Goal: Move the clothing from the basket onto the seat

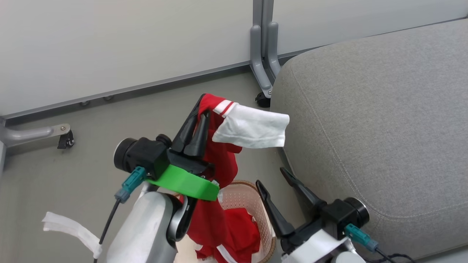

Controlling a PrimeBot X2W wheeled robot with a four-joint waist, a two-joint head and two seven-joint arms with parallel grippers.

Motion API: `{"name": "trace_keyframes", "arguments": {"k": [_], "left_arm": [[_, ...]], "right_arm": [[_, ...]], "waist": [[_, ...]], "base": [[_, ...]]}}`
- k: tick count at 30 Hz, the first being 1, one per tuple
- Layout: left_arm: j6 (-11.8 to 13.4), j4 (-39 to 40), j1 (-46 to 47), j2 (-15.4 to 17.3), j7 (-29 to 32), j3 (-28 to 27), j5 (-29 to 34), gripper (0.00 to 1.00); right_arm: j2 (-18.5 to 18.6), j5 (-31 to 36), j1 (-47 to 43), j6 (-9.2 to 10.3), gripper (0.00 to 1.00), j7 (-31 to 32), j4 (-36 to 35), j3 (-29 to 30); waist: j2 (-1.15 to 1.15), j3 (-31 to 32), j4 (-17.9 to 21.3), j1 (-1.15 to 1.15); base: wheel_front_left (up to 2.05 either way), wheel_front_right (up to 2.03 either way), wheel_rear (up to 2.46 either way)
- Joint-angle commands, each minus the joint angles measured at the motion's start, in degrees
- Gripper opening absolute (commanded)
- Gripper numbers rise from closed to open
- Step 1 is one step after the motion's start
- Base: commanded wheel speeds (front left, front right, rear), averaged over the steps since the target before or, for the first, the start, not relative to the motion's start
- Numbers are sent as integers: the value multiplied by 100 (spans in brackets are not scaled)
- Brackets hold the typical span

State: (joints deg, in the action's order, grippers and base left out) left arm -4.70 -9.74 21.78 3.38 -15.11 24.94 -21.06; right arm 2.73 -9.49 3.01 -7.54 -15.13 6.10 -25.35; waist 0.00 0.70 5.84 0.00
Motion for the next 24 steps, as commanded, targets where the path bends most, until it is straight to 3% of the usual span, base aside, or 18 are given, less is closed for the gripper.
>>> {"name": "trace_keyframes", "arguments": {"k": [1, 13, 24], "left_arm": [[20, -27, 90, -1, 14, 60, 31, 0], [-17, -96, 122, -21, 10, 489, 67, 0], [59, 181, 187, -36, 110, 841, -57, 0]], "right_arm": [[29, -68, 112, 9, 100, -4, 72, 5], [22, -41, 447, 9, 100, -4, 134, 395], [21, -341, 398, 9, 100, -4, 301, -390]], "waist": [[0, 15, -7, 0], [0, 70, -57, 0], [0, 115, -143, 0]], "base": [[0, 0, 0], [0, 0, 0], [0, 0, 0]]}}
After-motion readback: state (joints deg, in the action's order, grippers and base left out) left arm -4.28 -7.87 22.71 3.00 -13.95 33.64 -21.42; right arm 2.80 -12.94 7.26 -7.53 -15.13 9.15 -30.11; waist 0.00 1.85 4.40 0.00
